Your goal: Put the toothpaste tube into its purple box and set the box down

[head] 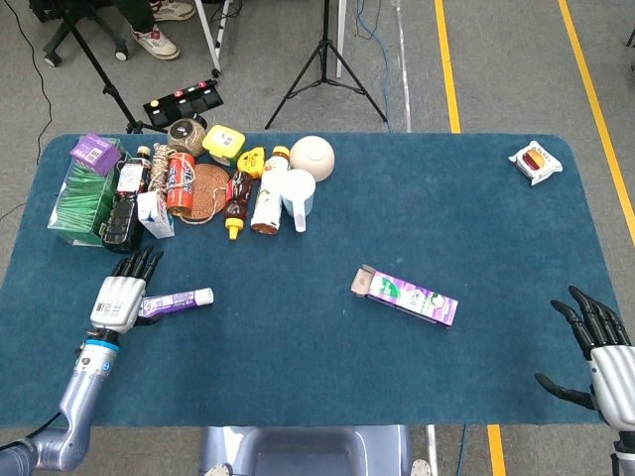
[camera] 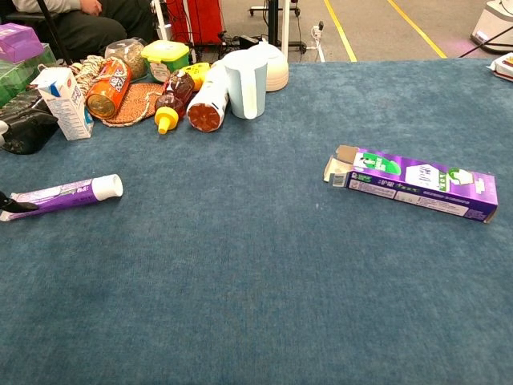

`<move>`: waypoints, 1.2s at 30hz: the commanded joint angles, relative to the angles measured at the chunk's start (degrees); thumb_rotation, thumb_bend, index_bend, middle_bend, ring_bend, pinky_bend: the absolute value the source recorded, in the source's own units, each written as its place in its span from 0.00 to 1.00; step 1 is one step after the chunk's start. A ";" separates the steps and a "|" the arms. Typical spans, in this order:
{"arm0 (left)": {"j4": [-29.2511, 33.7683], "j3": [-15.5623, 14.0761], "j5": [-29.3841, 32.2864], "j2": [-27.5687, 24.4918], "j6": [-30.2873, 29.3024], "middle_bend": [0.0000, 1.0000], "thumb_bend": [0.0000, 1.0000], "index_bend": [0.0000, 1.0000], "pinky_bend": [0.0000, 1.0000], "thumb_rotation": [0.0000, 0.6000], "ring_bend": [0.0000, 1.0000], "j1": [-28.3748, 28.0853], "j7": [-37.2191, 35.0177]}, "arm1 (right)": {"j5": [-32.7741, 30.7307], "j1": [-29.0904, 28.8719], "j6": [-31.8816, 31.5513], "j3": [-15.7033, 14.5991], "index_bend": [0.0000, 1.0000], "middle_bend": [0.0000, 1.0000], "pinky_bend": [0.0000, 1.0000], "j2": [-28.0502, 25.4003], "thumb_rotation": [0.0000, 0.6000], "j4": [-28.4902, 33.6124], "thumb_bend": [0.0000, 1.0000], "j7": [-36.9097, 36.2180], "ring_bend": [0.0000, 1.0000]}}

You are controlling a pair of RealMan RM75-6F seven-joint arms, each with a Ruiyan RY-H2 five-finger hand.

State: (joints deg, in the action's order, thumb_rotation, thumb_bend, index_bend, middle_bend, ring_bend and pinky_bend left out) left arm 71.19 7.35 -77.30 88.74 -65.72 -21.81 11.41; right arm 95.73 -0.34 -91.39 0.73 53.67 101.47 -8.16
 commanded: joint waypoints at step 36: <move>12.61 0.20 13.31 -2.91 7.75 0.25 0.07 0.34 0.50 1.00 0.30 -7.08 20.96 | 0.67 -0.50 0.31 -0.63 0.11 0.01 0.06 -1.35 1.00 0.06 0.00 -4.36 0.00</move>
State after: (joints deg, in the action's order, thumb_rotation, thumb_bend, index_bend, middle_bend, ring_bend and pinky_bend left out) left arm 83.80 7.58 -64.06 85.75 -58.00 -28.81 32.31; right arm 96.37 -0.79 -91.10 0.13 52.46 101.58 -12.53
